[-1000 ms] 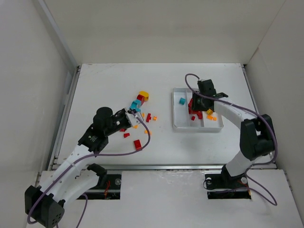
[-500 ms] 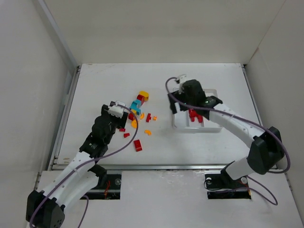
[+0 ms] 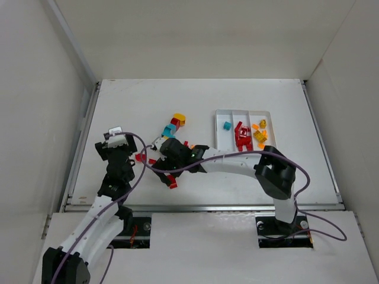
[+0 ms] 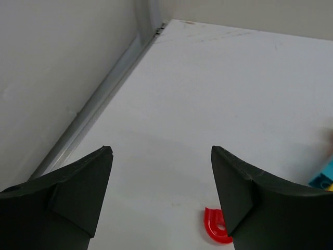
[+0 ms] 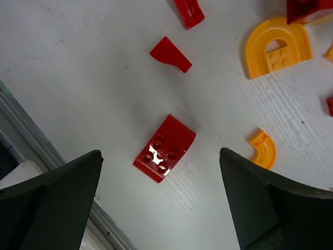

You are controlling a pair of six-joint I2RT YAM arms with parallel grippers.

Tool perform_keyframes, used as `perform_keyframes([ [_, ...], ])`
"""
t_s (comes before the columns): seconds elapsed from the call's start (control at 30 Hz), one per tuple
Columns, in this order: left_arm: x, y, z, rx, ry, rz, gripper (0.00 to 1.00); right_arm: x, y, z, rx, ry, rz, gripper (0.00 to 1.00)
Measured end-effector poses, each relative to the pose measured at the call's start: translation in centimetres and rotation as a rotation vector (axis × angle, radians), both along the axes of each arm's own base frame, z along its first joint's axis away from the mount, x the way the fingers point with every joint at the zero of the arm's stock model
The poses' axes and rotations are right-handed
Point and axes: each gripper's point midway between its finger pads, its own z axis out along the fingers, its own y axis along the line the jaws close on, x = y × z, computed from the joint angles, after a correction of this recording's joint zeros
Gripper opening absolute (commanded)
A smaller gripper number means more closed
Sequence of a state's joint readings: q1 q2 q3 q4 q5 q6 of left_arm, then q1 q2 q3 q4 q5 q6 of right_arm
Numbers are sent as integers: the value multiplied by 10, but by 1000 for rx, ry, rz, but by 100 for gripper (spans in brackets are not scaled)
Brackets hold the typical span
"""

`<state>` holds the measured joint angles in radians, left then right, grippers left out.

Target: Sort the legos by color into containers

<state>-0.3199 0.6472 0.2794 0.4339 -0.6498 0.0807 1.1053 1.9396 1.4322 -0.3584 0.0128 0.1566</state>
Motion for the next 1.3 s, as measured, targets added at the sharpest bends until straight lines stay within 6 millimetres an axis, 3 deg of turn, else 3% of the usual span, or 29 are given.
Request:
perform_keyframes([
  [0.13, -6, 19, 10, -11, -55, 75, 75, -7, 1, -2, -16, 28, -71, 99],
  [0.3, -12, 33, 23, -19, -117, 121, 75, -8, -5, -8, -41, 53, -149, 99],
  [0.4, -15, 38, 28, -20, -139, 140, 75, -9, 2, -17, -66, 62, -171, 98],
  [0.5, -16, 43, 31, -19, -151, 156, 76, -12, 6, -35, -101, 69, -185, 86],
  [0.57, -17, 43, 32, -17, -153, 156, 76, -16, 3, -46, -130, 81, -188, 72],
  [0.63, -17, 43, 33, -15, -156, 151, 76, -17, 4, -47, -133, 82, -193, 66],
  [0.77, -16, 41, 35, -12, -161, 137, 76, -17, 1, -49, -144, 88, -212, 25],
  [0.8, -15, 40, 35, -11, -161, 135, 76, -17, 0, -49, -145, 86, -218, 8],
  [0.83, -15, 40, 35, -9, -160, 133, 76, -17, 0, -49, -143, 88, -223, 1],
  [1.0, -14, 38, 35, -5, -158, 117, 76, -15, -1, -48, -147, 78, -234, 0],
  [1.1, -12, 35, 35, -1, -157, 97, 77, -10, -8, -41, -147, 68, -252, 0],
  [1.17, -11, 32, 35, 4, -154, 78, 79, 1, -15, -25, -118, 62, -277, 0],
  [1.23, -9, 28, 34, 9, -147, 54, 80, 28, -33, 2, -65, 47, -332, 0],
  [1.3, -8, 25, 32, 14, -139, 29, 80, 74, -62, 39, 15, 18, -428, 0],
])
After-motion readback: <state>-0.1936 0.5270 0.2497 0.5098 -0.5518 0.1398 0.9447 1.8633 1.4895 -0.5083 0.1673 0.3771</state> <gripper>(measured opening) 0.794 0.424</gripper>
